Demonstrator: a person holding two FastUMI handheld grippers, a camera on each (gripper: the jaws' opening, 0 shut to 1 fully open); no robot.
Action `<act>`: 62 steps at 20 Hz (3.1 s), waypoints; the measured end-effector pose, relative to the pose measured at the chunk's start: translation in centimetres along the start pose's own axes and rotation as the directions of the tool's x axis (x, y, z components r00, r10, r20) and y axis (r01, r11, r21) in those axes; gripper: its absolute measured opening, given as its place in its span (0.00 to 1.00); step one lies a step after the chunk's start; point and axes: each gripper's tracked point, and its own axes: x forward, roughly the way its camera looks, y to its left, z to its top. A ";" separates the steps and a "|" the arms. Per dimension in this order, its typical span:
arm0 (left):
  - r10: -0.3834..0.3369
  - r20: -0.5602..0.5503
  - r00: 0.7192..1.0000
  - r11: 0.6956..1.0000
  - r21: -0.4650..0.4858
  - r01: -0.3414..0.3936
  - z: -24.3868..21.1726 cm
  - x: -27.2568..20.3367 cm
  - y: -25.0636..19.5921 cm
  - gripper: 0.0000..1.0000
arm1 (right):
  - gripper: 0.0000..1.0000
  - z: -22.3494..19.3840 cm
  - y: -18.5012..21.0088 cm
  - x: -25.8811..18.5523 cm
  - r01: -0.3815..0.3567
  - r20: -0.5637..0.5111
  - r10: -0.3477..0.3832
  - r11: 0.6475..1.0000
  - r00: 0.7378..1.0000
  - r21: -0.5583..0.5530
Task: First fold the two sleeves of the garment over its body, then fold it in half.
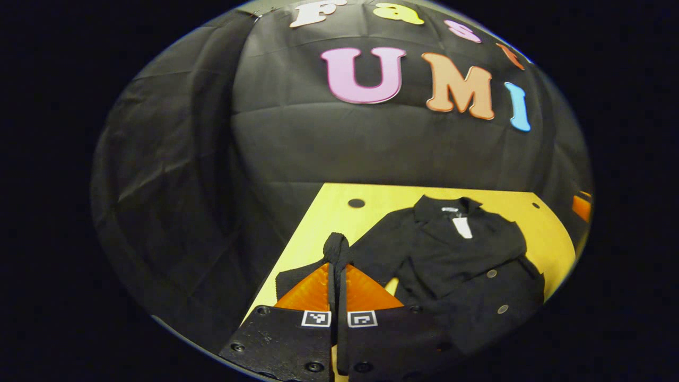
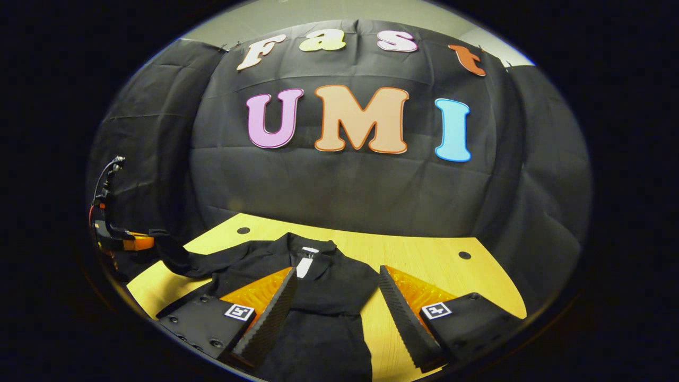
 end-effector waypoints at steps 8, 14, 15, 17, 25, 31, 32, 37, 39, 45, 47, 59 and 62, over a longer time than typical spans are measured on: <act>-0.138 0.061 0.989 0.985 0.112 0.130 5.0 1.2 -8.6 0.00 | 0.98 -1.3 -6.4 -1.8 0.085 0.001 -0.086 0.993 0.996 0.076; -0.226 0.060 0.972 0.959 0.186 0.212 6.5 2.3 -16.1 0.00 | 0.98 -3.2 -10.7 -4.1 0.146 -0.016 -0.145 0.981 0.989 0.130; -0.245 0.058 0.968 0.954 0.190 0.230 6.6 2.5 -17.4 0.00 | 0.98 -3.5 -11.3 -4.4 0.157 -0.020 -0.156 0.978 0.988 0.134; -0.273 0.047 0.961 0.945 0.199 0.259 6.6 2.8 -19.6 0.00 | 0.98 -4.2 -12.3 -4.9 0.176 -0.029 -0.173 0.975 0.984 0.139; -0.315 -0.006 0.949 0.916 0.261 0.305 6.2 5.5 -27.0 0.00 | 0.98 -6.3 -15.7 -7.6 0.252 -0.058 -0.245 0.951 0.968 0.178; -0.327 -0.067 0.943 0.902 0.275 0.333 3.9 7.2 -30.3 0.00 | 0.98 -7.7 -17.7 -9.2 0.302 -0.088 -0.290 0.936 0.953 0.184; -0.329 -0.073 0.942 0.899 0.282 0.336 3.6 7.4 -30.8 0.00 | 0.98 -7.9 -17.9 -9.5 0.309 -0.092 -0.297 0.933 0.950 0.184; -0.342 -0.100 0.934 0.877 0.324 0.355 2.6 8.6 -33.4 0.02 | 0.98 -8.5 -18.9 -10.0 0.330 -0.110 -0.314 0.923 0.943 0.196; -0.410 -0.064 0.910 0.861 0.302 0.409 3.9 7.9 -35.9 0.40 | 0.99 -8.9 -18.7 -10.2 0.322 -0.113 -0.305 0.926 0.946 0.197; -0.382 0.093 0.919 0.892 0.298 0.341 7.4 3.1 -33.5 0.94 | 0.98 -8.3 -16.7 -9.7 0.229 -0.074 -0.220 0.960 0.973 0.162; -0.334 0.127 0.934 0.919 0.262 0.293 7.4 0.9 -31.1 0.95 | 0.98 -8.2 -15.8 -9.6 0.172 -0.052 -0.166 0.973 0.985 0.152; -0.096 0.108 0.990 0.984 0.158 0.078 -0.7 -11.0 -16.2 0.93 | 0.98 -11.3 -9.6 -12.3 0.008 -0.052 -0.001 0.989 0.999 0.150; -0.057 0.079 0.995 0.986 0.160 0.044 -3.2 -12.4 -13.0 0.94 | 0.97 -13.8 -8.1 -12.8 0.014 -0.093 -0.002 0.991 0.996 0.131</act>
